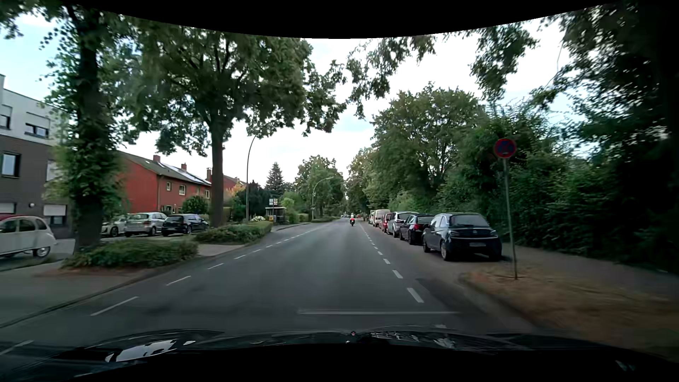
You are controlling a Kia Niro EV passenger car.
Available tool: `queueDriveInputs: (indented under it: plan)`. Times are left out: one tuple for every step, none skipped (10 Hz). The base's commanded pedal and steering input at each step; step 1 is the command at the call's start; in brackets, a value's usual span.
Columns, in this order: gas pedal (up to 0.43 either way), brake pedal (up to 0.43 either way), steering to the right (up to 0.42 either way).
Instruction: Follow the waypoints while adhering to traffic rules and regulations
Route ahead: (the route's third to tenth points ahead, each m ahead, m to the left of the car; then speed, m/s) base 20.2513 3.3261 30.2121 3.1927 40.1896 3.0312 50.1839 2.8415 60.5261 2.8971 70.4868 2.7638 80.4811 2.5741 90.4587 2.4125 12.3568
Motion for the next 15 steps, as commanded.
queueDriveInputs:
  plan:
    - [0.189,0.0,0.007]
    - [0.177,0.0,0.001]
    - [0.177,0.0,-0.001]
    - [0.177,0.0,0.0]
    - [0.177,0.0,0.0]
    - [0.177,0.0,-0.001]
    - [0.177,0.0,-0.001]
    - [0.177,0.0,-0.001]
    - [0.177,0.0,0.001]
    - [0.177,0.0,0.001]
    - [0.177,0.0,0.001]
    - [0.177,0.0,0.0]
    - [0.177,0.0,0.001]
    - [0.177,0.0,0.001]
    - [0.177,0.0,0.0]
